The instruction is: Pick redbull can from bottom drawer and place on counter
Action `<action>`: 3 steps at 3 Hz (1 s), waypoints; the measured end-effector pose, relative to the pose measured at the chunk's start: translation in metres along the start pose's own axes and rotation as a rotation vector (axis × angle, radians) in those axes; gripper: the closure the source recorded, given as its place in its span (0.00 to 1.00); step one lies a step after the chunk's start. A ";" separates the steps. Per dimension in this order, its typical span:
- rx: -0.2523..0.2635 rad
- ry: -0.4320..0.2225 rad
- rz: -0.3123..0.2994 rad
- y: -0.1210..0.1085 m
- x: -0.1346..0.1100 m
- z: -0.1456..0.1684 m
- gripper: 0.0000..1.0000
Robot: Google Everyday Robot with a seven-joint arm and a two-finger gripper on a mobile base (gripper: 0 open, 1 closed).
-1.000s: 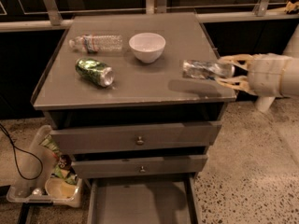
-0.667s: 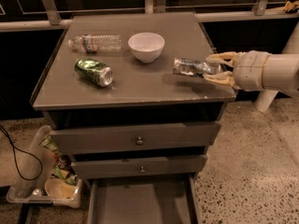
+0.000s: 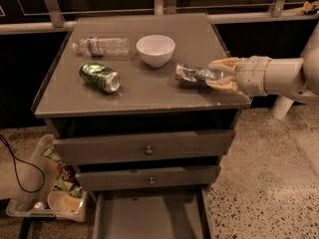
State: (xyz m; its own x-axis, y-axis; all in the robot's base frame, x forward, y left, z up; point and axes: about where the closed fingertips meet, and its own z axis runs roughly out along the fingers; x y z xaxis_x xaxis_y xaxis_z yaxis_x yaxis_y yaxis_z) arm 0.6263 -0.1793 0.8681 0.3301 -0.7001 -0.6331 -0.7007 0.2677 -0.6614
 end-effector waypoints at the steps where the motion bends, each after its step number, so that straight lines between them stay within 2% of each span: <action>1: 0.000 0.000 0.000 0.000 0.000 0.000 0.58; 2: 0.002 0.002 -0.033 -0.015 -0.016 0.012 0.35; 3: 0.000 -0.001 -0.036 -0.015 -0.018 0.014 0.13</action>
Offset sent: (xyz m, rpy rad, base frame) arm 0.0318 0.0307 0.0406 -0.0568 -0.0609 0.0160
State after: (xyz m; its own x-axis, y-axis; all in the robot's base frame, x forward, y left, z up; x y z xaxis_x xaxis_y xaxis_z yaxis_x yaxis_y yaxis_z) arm 0.6400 -0.1618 0.8840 0.3554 -0.7089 -0.6093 -0.6883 0.2425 -0.6837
